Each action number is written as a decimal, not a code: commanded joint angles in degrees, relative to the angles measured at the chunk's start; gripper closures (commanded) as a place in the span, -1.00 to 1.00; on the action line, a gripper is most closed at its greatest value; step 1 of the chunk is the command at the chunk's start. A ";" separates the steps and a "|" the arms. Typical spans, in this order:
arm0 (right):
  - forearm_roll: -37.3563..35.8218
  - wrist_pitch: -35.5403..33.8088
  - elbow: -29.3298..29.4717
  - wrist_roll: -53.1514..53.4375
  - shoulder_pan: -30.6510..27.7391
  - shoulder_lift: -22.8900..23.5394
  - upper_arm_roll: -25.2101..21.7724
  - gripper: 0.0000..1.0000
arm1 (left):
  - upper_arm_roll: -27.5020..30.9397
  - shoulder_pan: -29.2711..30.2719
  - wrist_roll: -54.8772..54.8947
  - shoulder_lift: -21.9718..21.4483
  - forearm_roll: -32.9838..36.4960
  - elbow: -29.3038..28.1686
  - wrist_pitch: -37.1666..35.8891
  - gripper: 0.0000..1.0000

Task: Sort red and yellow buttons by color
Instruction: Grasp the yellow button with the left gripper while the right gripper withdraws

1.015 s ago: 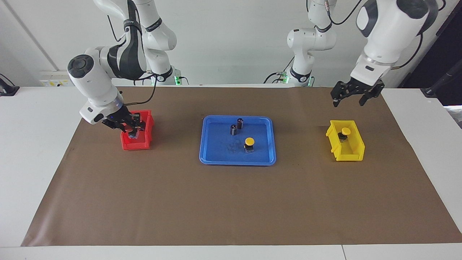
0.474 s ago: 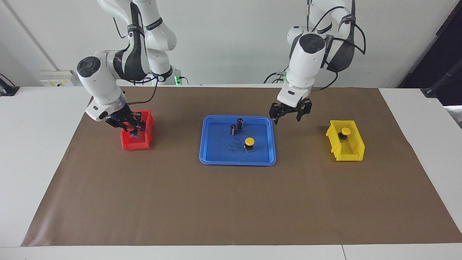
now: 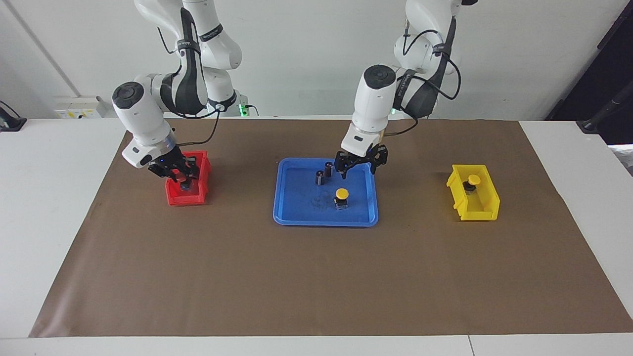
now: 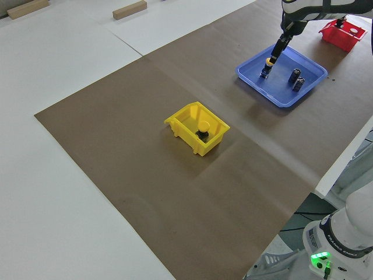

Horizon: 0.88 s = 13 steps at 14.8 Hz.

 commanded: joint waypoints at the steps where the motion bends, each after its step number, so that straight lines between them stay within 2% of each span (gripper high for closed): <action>1: 1.65 1.45 -1.78 -1.81 -0.72 -1.42 0.49 0.58 | 1.01 -0.98 -0.87 1.98 -0.07 -0.18 3.16 -1.00; 5: 1.65 4.79 -4.24 -1.80 -0.37 -1.77 0.49 0.58 | 1.09 -0.98 -1.13 5.58 0.01 0.70 5.62 -1.00; 8: 1.65 4.79 -4.24 -1.89 -0.46 -1.77 0.49 0.44 | 1.18 -1.68 -2.36 7.26 0.01 2.63 5.54 -1.00; 9: 1.74 4.70 -4.24 -1.89 -0.46 -1.77 0.49 0.31 | 1.18 -1.69 -2.54 7.61 0.01 2.89 5.62 -1.00; 11: 1.65 4.53 -3.89 -1.98 -0.37 -1.77 0.49 -0.13 | 1.18 -1.69 -2.62 7.87 0.01 3.25 5.54 -1.00; 12: 1.65 4.09 -3.54 -2.15 -0.37 -1.69 0.49 -0.26 | 1.18 -1.69 -2.62 7.88 0.01 3.77 5.28 -0.99; 13: 1.65 3.22 -2.41 -2.94 -0.37 -1.51 0.49 -0.29 | 1.18 -1.69 -2.71 7.96 0.01 4.47 4.93 -0.96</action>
